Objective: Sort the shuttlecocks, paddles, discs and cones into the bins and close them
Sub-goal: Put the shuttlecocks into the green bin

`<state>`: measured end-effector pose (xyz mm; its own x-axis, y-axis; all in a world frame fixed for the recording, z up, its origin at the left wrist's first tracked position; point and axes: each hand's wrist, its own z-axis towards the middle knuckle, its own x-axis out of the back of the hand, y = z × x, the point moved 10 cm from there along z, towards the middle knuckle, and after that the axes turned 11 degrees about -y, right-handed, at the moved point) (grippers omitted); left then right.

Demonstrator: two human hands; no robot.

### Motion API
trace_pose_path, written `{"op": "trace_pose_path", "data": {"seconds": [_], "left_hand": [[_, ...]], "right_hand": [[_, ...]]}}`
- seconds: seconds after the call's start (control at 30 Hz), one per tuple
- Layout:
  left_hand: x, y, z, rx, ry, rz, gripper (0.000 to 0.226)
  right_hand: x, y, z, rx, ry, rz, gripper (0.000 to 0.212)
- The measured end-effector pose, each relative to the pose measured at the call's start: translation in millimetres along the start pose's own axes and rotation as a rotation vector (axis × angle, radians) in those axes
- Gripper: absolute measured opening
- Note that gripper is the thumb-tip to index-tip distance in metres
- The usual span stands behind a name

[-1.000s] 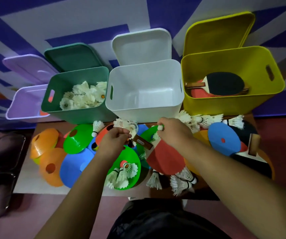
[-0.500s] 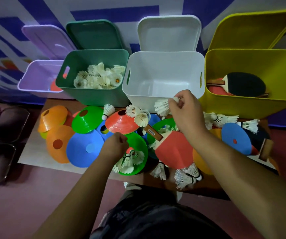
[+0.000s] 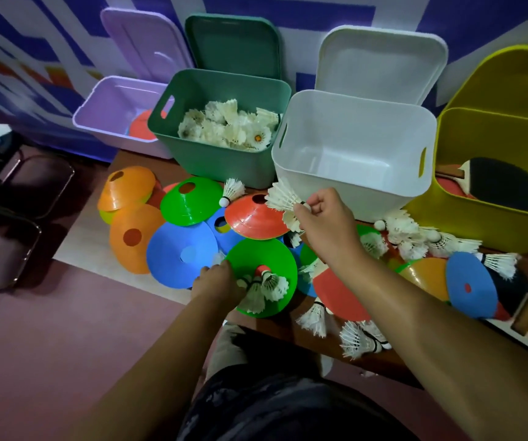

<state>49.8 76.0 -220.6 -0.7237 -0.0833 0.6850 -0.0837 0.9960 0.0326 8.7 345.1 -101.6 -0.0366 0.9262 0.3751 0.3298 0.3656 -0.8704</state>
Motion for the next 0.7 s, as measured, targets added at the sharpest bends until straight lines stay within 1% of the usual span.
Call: {"op": "trace_pose_path", "data": {"seconds": [0.1, 0.2, 0.27, 0.37, 0.43, 0.5, 0.63, 0.7], "left_hand": [[0, -12, 6, -0.024, -0.047, -0.066, 0.048], [15, -23, 11, -0.055, -0.078, -0.158, 0.045], [22, -24, 12, -0.087, -0.103, -0.168, 0.043], [9, -20, 10, -0.133, -0.191, -0.161, 0.051], [2, -15, 5, -0.159, -0.208, -0.164, 0.054], [-4, -16, 6, -0.150, -0.214, -0.179, 0.055], [-15, -18, 10, -0.114, -0.279, -0.188, 0.069], [-16, -19, 11, -0.099, -0.275, -0.226, 0.069]], "right_hand": [[-15, -9, 12, -0.005, -0.006, -0.016, 0.016], [-29, -21, 25, -0.008, 0.002, -0.023, 0.015], [-38, -30, 33, -0.010, 0.003, -0.039, 0.015], [-53, -40, 43, -0.013, -0.007, -0.046, 0.016], [-62, -41, 46, -0.026, -0.003, -0.050, 0.017], [-70, -41, 47, -0.042, 0.000, -0.061, 0.018], [-84, -38, 49, -0.051, -0.018, -0.075, 0.020], [-90, -37, 48, -0.049, -0.045, -0.087, 0.020]]}}
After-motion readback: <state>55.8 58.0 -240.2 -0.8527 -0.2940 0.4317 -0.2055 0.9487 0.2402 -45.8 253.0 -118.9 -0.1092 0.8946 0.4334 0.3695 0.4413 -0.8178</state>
